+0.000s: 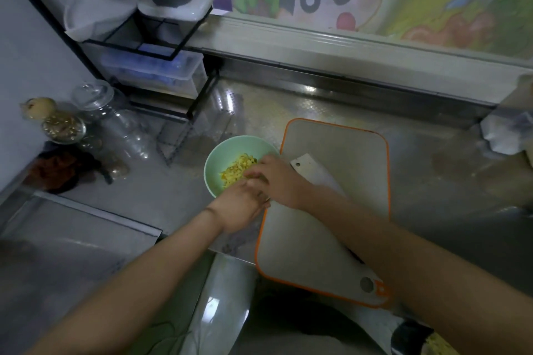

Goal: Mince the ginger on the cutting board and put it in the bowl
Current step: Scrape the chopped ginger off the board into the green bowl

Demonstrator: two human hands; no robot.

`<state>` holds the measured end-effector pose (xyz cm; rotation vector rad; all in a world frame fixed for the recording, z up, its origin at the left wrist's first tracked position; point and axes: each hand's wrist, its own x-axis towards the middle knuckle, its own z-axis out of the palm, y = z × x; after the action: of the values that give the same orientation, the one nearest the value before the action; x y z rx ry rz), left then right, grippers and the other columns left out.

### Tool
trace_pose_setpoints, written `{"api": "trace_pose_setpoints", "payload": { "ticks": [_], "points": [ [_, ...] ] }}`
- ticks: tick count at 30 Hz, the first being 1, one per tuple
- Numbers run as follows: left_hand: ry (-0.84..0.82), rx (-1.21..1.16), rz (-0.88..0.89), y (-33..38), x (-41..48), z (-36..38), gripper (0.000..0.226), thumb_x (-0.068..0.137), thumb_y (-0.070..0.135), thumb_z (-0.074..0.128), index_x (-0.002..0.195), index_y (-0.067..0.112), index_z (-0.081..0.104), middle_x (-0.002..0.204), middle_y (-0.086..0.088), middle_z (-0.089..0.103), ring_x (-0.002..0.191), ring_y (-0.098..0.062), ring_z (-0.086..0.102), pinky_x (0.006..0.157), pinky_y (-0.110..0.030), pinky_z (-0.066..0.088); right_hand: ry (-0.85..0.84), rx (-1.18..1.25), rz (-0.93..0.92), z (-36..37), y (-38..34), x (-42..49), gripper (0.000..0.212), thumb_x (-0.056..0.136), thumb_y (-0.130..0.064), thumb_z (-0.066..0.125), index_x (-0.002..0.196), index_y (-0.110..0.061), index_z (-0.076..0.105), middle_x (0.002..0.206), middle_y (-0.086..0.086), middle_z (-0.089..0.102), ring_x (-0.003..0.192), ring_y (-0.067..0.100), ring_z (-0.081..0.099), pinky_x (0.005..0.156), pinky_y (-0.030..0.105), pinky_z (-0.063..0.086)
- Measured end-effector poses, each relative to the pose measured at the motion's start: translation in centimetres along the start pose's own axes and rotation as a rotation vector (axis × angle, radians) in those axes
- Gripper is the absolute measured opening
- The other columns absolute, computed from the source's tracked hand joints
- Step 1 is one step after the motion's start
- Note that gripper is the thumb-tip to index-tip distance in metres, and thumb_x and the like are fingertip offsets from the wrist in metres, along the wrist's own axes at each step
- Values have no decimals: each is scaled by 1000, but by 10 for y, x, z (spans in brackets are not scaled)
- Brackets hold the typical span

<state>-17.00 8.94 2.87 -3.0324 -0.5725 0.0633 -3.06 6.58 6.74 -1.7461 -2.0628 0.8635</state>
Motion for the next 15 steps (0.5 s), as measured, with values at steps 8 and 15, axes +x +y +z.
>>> {"api": "trace_pose_setpoints", "payload": {
  "ticks": [8, 15],
  "points": [
    [-369, -9, -72, 0, 3, 0, 39, 102, 22, 25, 133, 6, 43, 134, -19, 49, 123, -34, 44, 105, -41, 24, -128, 111, -65, 7, -19, 30, 17, 87, -11, 62, 96, -1, 72, 97, 14, 72, 84, 14, 56, 68, -4, 30],
    [-159, -84, -59, -10, -3, 9, 45, 94, 35, 30, 96, 11, 67, 96, -11, 69, 93, -31, 63, 88, -39, 43, 70, 197, 59, 9, -13, 33, 16, 88, -10, 61, 90, 3, 69, 90, 16, 69, 77, 16, 53, 62, 16, 31]
  ]
}}
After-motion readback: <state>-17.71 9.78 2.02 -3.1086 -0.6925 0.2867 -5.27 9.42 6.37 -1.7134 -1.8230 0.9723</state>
